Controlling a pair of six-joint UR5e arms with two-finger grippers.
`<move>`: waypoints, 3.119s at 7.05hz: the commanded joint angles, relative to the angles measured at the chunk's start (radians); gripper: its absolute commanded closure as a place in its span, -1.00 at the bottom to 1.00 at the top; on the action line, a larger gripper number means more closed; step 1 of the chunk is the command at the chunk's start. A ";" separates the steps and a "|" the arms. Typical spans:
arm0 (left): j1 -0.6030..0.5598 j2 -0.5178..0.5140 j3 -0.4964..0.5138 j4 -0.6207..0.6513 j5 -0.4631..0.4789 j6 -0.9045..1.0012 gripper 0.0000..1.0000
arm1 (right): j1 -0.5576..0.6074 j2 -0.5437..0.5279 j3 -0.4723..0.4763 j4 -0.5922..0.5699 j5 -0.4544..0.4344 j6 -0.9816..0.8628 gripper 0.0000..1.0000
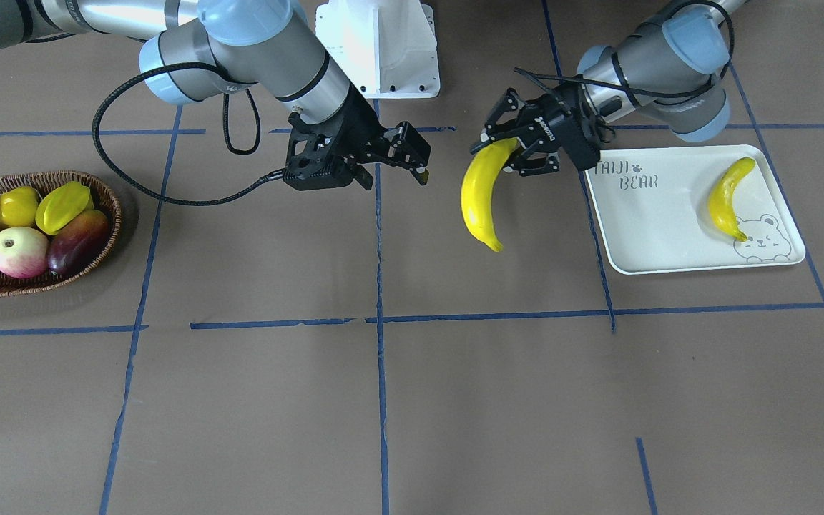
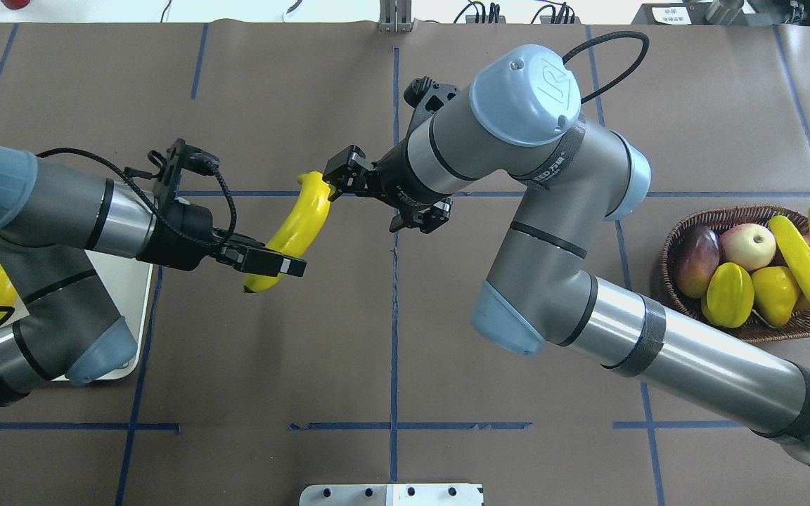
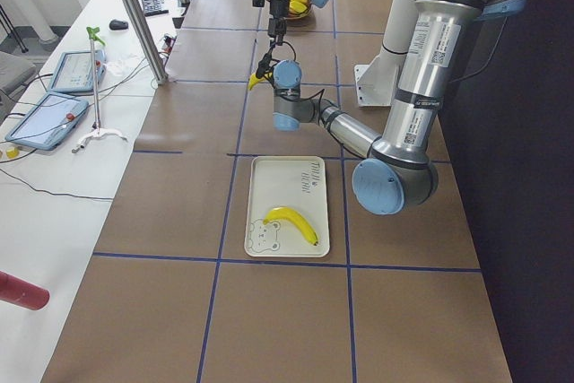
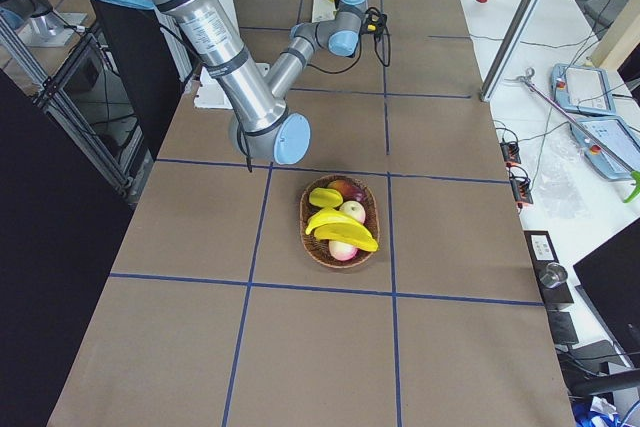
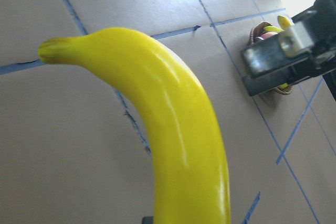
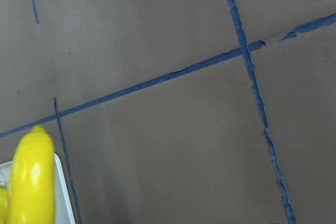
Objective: Transfer all bananas from basket to plate
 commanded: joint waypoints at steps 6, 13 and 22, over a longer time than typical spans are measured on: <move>-0.146 0.284 0.010 0.017 -0.004 0.267 0.84 | 0.048 -0.072 0.002 -0.090 0.007 -0.155 -1.00; -0.190 0.520 -0.001 0.121 -0.019 0.626 0.82 | 0.124 -0.072 0.077 -0.431 0.016 -0.445 -1.00; -0.137 0.525 0.068 0.117 -0.096 0.770 0.54 | 0.123 -0.072 0.071 -0.428 0.008 -0.445 -1.00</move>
